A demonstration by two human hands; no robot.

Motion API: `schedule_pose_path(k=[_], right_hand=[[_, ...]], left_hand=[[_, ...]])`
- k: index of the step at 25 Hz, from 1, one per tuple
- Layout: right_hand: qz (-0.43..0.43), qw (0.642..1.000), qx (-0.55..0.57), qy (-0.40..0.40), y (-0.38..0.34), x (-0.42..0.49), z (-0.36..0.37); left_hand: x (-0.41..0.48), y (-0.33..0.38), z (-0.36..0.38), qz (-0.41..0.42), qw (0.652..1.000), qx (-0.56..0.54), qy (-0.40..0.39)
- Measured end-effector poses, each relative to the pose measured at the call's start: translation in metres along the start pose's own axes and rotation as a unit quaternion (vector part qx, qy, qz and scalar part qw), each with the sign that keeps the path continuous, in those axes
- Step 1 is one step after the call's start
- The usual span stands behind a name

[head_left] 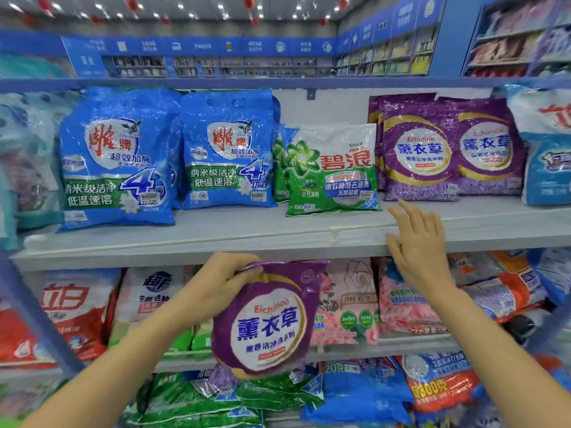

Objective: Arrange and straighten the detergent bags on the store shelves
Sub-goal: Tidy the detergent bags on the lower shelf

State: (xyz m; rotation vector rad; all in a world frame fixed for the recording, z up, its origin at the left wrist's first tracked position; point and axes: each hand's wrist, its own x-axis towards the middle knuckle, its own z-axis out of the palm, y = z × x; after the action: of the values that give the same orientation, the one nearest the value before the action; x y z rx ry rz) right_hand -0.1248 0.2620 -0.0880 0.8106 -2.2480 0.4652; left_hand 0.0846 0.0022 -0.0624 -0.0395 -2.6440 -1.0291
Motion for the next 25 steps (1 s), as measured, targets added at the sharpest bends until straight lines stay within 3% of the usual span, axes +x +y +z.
schedule_pose_path(k=[2,3,5,7,9,11,14,18,22,25], right_hand=[[-0.016,0.987,0.161,0.007,-0.032,-0.016,-0.014],[-0.001,0.957,0.289,-0.034,-0.050,-0.027,-0.019],[0.139,0.827,0.516,-0.174,-0.071,-0.038,-0.023],[0.240,0.678,0.640,-0.271,-0.069,-0.045,-0.030],[0.199,0.611,0.703,-0.306,-0.067,-0.032,-0.046],[0.136,0.638,0.705,-0.279,-0.067,-0.019,-0.062],[0.155,0.704,0.663,-0.204,-0.063,0.013,-0.062],[0.155,0.749,0.626,-0.151,-0.047,0.043,-0.068],[0.160,0.749,0.626,-0.149,-0.014,0.059,-0.075],[0.179,0.734,0.641,-0.135,0.018,0.069,-0.078]], left_hand=[[0.002,0.026,-0.008,0.016,0.997,-0.076,0.013],[0.005,0.038,-0.012,0.025,0.994,-0.107,0.028],[0.017,0.063,-0.020,0.042,0.985,-0.154,0.065],[0.034,0.087,-0.029,0.035,0.977,-0.184,0.102],[0.055,0.104,-0.038,0.020,0.971,-0.201,0.129],[0.076,0.116,-0.046,0.004,0.966,-0.215,0.142],[0.110,0.123,-0.063,0.026,0.975,-0.155,0.156],[0.145,0.131,-0.091,0.130,0.972,0.113,0.160],[0.178,0.139,-0.095,0.191,0.945,0.219,0.149],[0.203,0.149,-0.072,0.205,0.946,0.091,0.234]])
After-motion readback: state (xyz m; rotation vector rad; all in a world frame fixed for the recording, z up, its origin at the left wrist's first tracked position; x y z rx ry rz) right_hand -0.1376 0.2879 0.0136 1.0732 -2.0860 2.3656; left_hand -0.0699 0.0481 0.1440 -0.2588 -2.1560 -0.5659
